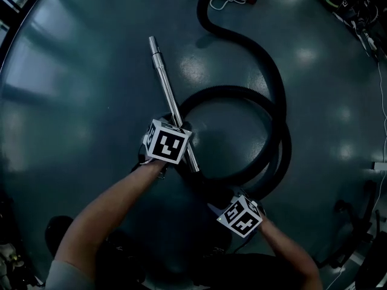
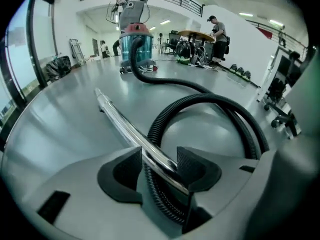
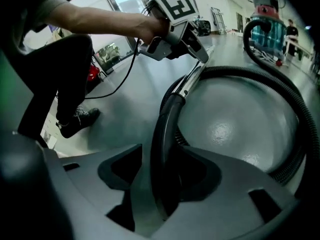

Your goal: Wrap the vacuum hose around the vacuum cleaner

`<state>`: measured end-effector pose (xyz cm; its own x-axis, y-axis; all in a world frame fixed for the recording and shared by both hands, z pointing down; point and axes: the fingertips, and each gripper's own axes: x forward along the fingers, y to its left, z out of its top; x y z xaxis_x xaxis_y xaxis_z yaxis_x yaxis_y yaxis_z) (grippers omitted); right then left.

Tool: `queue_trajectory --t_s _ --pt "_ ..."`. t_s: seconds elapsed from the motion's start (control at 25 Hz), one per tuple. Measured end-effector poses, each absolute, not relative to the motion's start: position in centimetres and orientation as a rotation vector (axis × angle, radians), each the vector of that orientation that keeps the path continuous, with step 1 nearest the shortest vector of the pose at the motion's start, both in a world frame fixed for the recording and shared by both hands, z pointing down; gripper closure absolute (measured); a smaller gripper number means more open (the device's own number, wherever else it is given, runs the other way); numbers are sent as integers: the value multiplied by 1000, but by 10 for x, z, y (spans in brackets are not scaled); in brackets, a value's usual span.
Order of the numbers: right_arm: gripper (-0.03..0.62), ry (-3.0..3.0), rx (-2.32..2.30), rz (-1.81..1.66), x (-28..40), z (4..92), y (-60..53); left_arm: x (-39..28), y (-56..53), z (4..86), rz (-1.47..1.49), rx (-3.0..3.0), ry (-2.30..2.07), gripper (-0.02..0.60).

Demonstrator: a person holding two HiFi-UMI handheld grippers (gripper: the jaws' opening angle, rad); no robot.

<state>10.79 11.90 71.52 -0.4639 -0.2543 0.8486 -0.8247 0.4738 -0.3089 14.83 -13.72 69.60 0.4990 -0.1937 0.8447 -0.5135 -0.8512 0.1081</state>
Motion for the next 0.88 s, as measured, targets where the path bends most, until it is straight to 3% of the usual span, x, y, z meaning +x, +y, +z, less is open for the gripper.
queue_trajectory --t_s 0.6,0.76,0.88 --pt "397 -2240 951 1327 147 679 81 161 -178 711 1433 2220 -924 373" --pt "483 -2259 918 1373 155 681 59 161 -200 709 1360 2230 -973 373" --pt "490 -2206 905 1325 161 692 45 158 -224 713 1334 2265 -978 371"
